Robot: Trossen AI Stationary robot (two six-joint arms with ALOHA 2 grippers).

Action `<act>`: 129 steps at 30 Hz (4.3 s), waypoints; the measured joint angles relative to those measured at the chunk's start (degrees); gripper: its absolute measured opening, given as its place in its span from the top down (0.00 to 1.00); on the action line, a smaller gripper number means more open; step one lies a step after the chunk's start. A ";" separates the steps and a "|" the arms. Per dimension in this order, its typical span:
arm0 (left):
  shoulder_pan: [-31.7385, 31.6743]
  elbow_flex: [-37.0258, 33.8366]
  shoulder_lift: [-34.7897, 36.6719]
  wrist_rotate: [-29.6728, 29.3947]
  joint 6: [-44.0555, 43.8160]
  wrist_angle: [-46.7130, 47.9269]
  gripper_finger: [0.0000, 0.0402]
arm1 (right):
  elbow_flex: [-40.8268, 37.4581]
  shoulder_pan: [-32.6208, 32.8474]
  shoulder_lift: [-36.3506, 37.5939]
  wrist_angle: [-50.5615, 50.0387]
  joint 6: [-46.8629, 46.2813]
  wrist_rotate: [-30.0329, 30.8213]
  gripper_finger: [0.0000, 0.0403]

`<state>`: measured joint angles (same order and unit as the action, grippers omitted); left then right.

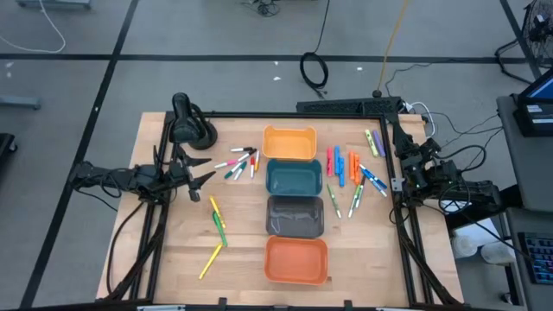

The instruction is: Pick & Place Markers

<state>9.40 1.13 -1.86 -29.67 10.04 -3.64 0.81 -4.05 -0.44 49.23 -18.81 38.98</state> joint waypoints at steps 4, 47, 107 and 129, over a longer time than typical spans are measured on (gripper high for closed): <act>0.00 0.01 0.01 0.00 0.00 0.00 0.47 | -0.02 0.00 0.01 -0.01 -0.01 -0.01 0.36; -0.02 0.00 0.01 0.00 0.00 0.00 0.47 | 0.05 0.04 -0.33 -37.39 2.24 -28.67 0.36; -0.01 0.02 -0.01 0.11 0.00 0.06 0.47 | 50.26 -46.31 -78.76 -94.69 -3.66 -13.34 0.46; -0.01 0.02 -0.01 0.02 -0.01 0.27 0.47 | 49.30 -46.44 -92.77 -92.38 -2.98 -5.86 0.99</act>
<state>9.39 1.15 -1.87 -29.65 10.03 -3.37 50.11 -50.49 -93.21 -43.15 -21.79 33.12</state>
